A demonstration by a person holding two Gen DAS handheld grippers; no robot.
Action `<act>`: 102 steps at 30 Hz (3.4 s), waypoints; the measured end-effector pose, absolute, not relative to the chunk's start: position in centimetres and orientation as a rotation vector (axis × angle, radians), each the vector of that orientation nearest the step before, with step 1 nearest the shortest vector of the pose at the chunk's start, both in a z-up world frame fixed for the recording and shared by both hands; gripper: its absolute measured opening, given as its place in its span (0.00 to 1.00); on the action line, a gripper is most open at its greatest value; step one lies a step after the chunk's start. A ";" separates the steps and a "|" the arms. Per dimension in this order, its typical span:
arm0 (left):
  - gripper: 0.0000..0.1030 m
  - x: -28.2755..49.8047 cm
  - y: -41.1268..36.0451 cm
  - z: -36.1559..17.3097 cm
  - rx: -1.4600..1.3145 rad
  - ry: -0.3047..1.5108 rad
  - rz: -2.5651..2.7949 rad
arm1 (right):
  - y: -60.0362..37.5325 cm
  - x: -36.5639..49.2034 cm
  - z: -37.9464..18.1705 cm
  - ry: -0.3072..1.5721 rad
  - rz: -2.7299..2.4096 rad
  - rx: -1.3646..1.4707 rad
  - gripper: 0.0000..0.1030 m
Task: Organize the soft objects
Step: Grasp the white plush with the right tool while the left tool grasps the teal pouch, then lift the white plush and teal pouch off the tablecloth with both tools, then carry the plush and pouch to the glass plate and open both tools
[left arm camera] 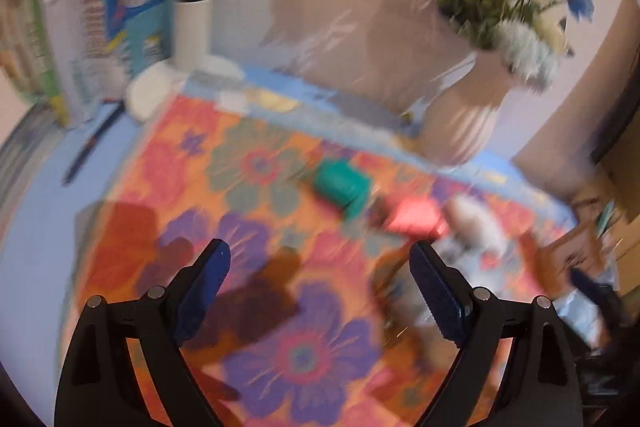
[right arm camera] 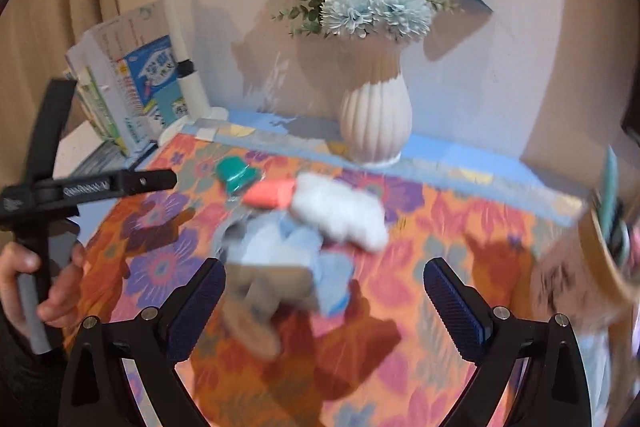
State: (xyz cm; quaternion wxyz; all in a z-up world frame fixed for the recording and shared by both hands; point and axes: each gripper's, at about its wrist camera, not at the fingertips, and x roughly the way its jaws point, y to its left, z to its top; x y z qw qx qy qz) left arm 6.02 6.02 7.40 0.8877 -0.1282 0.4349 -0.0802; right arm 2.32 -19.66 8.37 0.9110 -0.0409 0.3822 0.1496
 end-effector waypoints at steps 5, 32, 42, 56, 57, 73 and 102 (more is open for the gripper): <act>0.88 11.6 4.2 4.4 -0.298 0.949 -0.142 | -19.7 7.5 6.3 0.856 0.328 -0.056 0.96; 0.46 1.9 3.7 5.3 -0.251 0.737 -0.124 | -26.3 -1.0 6.0 0.960 0.031 0.055 0.55; 0.47 -3.9 3.1 2.9 -0.205 0.765 -0.086 | -25.9 -6.5 3.3 1.160 0.238 0.281 0.65; 0.48 -4.5 2.2 3.1 -0.166 0.724 -0.130 | -25.4 -5.6 3.4 1.032 0.285 -0.089 0.87; 0.48 -4.5 2.3 3.1 -0.171 0.724 -0.127 | -25.1 -5.3 3.0 1.034 0.313 -0.102 0.87; 0.48 -4.3 2.3 3.0 -0.166 0.734 -0.116 | -22.5 -6.2 1.1 1.013 0.435 -0.176 0.80; 0.48 -6.2 -4.7 14.2 -0.253 0.625 -0.434 | -28.2 -10.0 12.8 0.643 0.098 -0.177 0.50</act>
